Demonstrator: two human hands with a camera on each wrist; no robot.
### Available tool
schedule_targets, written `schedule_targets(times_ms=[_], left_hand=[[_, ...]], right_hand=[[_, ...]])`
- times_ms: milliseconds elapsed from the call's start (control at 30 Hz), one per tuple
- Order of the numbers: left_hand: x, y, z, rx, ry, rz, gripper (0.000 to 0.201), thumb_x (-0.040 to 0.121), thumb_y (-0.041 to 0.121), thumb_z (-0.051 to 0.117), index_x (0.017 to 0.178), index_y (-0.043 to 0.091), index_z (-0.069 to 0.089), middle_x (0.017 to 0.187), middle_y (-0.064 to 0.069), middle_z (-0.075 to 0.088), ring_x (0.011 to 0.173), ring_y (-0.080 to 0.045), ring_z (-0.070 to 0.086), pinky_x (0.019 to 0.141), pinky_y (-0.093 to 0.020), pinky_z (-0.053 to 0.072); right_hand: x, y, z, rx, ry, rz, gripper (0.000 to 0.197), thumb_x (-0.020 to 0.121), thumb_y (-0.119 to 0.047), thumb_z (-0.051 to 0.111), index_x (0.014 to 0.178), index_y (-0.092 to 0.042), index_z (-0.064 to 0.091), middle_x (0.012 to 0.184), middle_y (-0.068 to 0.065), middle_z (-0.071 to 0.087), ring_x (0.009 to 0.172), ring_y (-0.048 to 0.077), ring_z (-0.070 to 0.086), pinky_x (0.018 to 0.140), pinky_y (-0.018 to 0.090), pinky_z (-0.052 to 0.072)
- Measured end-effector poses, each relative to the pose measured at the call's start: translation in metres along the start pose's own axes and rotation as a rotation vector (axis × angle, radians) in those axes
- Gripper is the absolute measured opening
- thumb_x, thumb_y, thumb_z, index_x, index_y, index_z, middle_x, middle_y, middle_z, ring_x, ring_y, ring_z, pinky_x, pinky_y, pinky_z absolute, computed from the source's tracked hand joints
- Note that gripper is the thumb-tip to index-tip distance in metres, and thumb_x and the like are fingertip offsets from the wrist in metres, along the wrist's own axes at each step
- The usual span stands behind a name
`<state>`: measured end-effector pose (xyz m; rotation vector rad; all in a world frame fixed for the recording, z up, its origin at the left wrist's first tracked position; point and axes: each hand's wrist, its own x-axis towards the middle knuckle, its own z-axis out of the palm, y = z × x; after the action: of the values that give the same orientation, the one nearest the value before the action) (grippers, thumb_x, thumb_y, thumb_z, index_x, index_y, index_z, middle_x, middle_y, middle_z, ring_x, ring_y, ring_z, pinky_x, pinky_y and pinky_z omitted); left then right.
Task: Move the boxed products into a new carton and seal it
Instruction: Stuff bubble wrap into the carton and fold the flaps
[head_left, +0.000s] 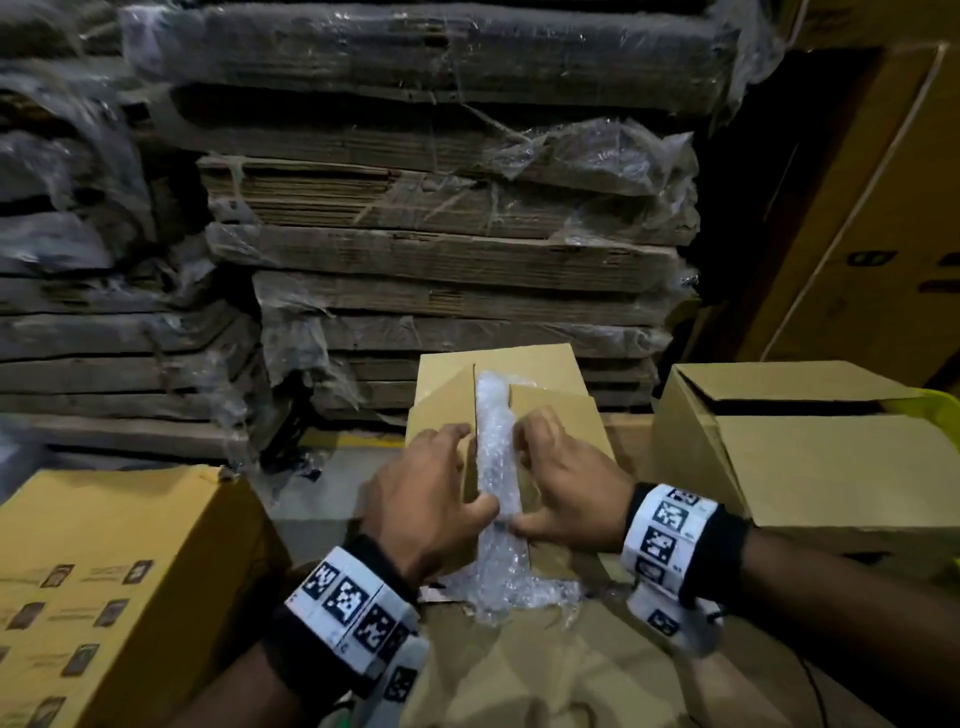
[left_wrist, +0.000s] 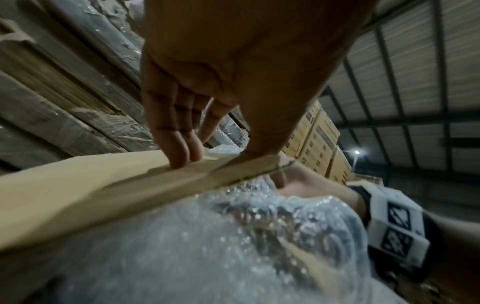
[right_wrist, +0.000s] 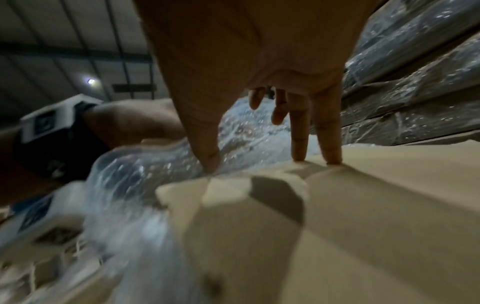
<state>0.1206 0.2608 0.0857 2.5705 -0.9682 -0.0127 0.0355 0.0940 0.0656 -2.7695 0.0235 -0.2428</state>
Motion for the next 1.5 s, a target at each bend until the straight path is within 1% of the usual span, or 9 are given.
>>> schedule_targets(times_ms=[133, 267, 433, 567, 733, 900, 1067, 1233, 1500], left_hand=[[-0.001, -0.007, -0.001, -0.059, 0.019, -0.024, 0.07, 0.071, 0.055, 0.069, 0.136, 0.038, 0.048, 0.11, 0.019, 0.062, 0.084, -0.005, 0.061, 0.073, -0.027, 0.05], [-0.004, -0.014, -0.013, -0.166, 0.044, -0.043, 0.067, 0.072, 0.044, 0.071, 0.135, 0.034, 0.051, 0.104, 0.02, 0.064, 0.068, 0.002, 0.061, 0.064, -0.025, 0.049], [-0.008, -0.001, -0.009, -0.059, 0.034, -0.012, 0.047, 0.077, 0.045, 0.07, 0.123, 0.043, 0.059, 0.108, 0.016, 0.064, 0.077, -0.003, 0.061, 0.071, -0.025, 0.052], [-0.005, 0.02, 0.011, 0.08, -0.105, 0.041, 0.035, 0.084, 0.045, 0.064, 0.119, 0.046, 0.059, 0.111, 0.006, 0.048, 0.079, -0.012, 0.055, 0.067, -0.023, 0.047], [-0.003, 0.013, 0.019, 0.066, -0.128, 0.061, 0.037, 0.085, 0.042, 0.063, 0.121, 0.035, 0.055, 0.119, 0.004, 0.041, 0.081, -0.012, 0.05, 0.069, -0.026, 0.04], [-0.001, 0.01, 0.024, 0.02, -0.172, 0.077, 0.04, 0.083, 0.043, 0.068, 0.12, 0.036, 0.054, 0.123, 0.007, 0.037, 0.085, -0.011, 0.055, 0.076, -0.025, 0.048], [0.008, 0.005, 0.019, -0.01, -0.217, 0.121, 0.042, 0.08, 0.045, 0.071, 0.119, 0.036, 0.056, 0.12, 0.008, 0.037, 0.094, -0.011, 0.054, 0.075, -0.022, 0.043], [0.012, -0.001, 0.017, 0.001, -0.257, 0.177, 0.052, 0.083, 0.059, 0.066, 0.128, 0.037, 0.054, 0.127, 0.003, 0.038, 0.116, -0.013, 0.045, 0.099, -0.031, 0.045], [0.009, -0.008, 0.014, -0.025, -0.317, 0.247, 0.073, 0.078, 0.066, 0.067, 0.142, 0.038, 0.045, 0.135, 0.001, 0.035, 0.126, -0.015, 0.038, 0.105, -0.033, 0.041]], right_hand=[[0.007, -0.002, -0.014, 0.089, 0.04, 0.06, 0.068, 0.081, -0.046, 0.063, 0.134, -0.024, 0.027, 0.133, 0.0, 0.031, 0.096, 0.016, 0.059, 0.08, 0.038, 0.056], [0.007, -0.013, -0.001, -0.376, -0.282, -0.156, 0.05, 0.097, -0.046, 0.031, 0.135, -0.02, 0.051, 0.151, 0.003, 0.036, 0.144, 0.019, 0.022, 0.112, 0.054, 0.025], [0.017, -0.018, 0.025, -0.619, -0.489, -0.167, 0.058, 0.096, -0.05, 0.029, 0.142, -0.017, 0.042, 0.156, 0.009, 0.025, 0.148, 0.025, 0.009, 0.107, 0.07, 0.011], [0.016, -0.014, 0.023, -0.457, -0.55, -0.17, 0.059, 0.092, -0.05, 0.039, 0.146, -0.027, 0.034, 0.158, 0.005, 0.019, 0.148, 0.022, 0.0, 0.108, 0.072, 0.001], [-0.021, 0.0, 0.006, -0.108, -0.274, -0.24, 0.056, 0.089, -0.054, 0.052, 0.135, -0.022, 0.05, 0.154, 0.003, 0.028, 0.145, 0.022, 0.019, 0.118, 0.05, 0.019], [-0.092, -0.003, 0.019, -0.19, 0.053, -0.564, 0.02, 0.098, -0.033, 0.055, 0.111, -0.023, 0.067, 0.116, -0.005, 0.062, 0.107, 0.017, 0.056, 0.089, 0.035, 0.046], [-0.102, -0.01, 0.036, -0.457, -0.142, -0.645, 0.042, 0.099, -0.031, 0.041, 0.139, -0.021, 0.049, 0.142, -0.006, 0.051, 0.132, 0.012, 0.045, 0.108, 0.026, 0.04], [-0.084, -0.012, 0.039, -0.396, -0.258, -0.421, 0.059, 0.088, -0.052, 0.036, 0.13, -0.018, 0.059, 0.123, -0.004, 0.065, 0.116, 0.012, 0.059, 0.085, 0.019, 0.05], [-0.077, -0.022, 0.034, -0.263, -0.425, -0.275, 0.063, 0.097, -0.053, 0.034, 0.146, -0.014, 0.028, 0.144, 0.009, 0.035, 0.135, 0.027, 0.032, 0.11, 0.038, 0.035]])
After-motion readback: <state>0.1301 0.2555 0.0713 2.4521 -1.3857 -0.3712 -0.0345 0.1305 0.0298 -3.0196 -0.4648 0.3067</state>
